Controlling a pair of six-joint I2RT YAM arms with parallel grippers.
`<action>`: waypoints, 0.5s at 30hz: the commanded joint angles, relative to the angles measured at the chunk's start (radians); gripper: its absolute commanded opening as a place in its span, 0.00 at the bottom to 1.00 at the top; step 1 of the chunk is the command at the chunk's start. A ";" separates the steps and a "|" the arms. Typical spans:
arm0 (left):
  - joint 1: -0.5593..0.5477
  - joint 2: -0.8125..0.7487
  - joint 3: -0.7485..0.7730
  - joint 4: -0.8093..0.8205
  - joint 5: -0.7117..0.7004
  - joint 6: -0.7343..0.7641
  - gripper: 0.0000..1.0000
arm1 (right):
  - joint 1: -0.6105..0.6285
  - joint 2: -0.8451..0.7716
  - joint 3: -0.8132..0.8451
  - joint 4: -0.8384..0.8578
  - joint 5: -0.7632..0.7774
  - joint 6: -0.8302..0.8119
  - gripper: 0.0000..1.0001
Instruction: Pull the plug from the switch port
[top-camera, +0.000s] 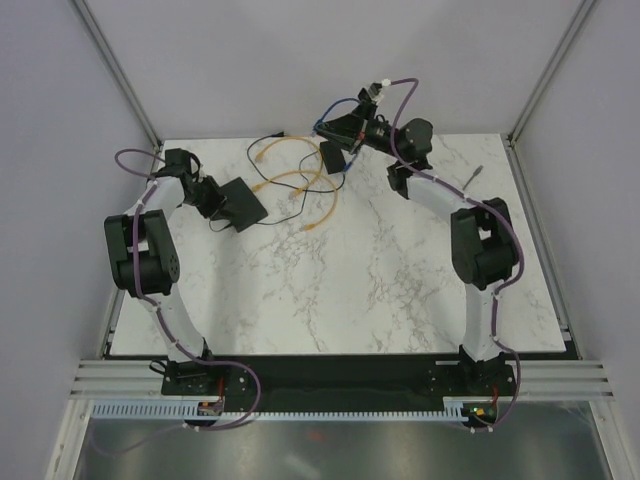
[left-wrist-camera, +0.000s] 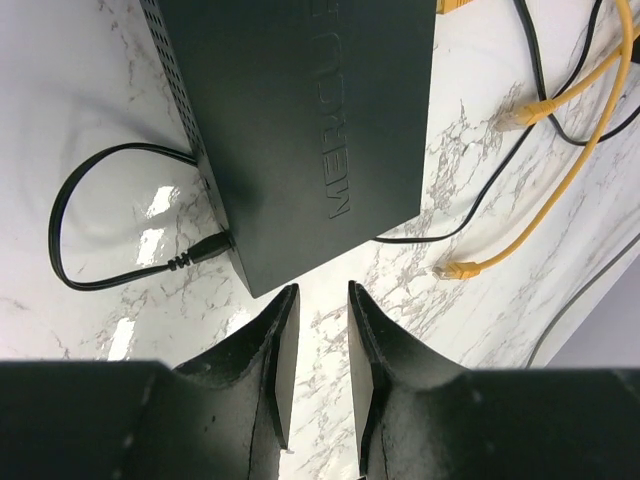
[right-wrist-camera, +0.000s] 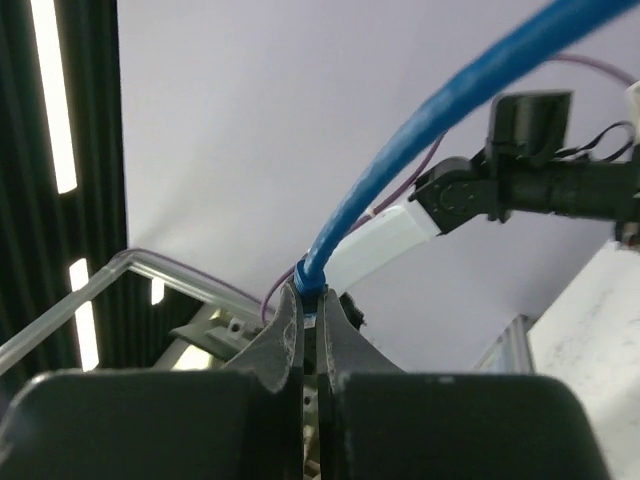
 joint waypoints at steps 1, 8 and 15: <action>-0.002 -0.048 -0.013 0.020 0.011 0.039 0.34 | -0.076 -0.157 -0.072 -0.167 -0.059 -0.229 0.00; -0.002 -0.063 -0.021 0.021 0.012 0.035 0.34 | -0.169 -0.355 0.147 -1.300 0.201 -0.982 0.00; -0.002 -0.083 -0.037 0.021 0.012 0.035 0.34 | -0.327 -0.501 -0.130 -1.487 0.511 -0.779 0.01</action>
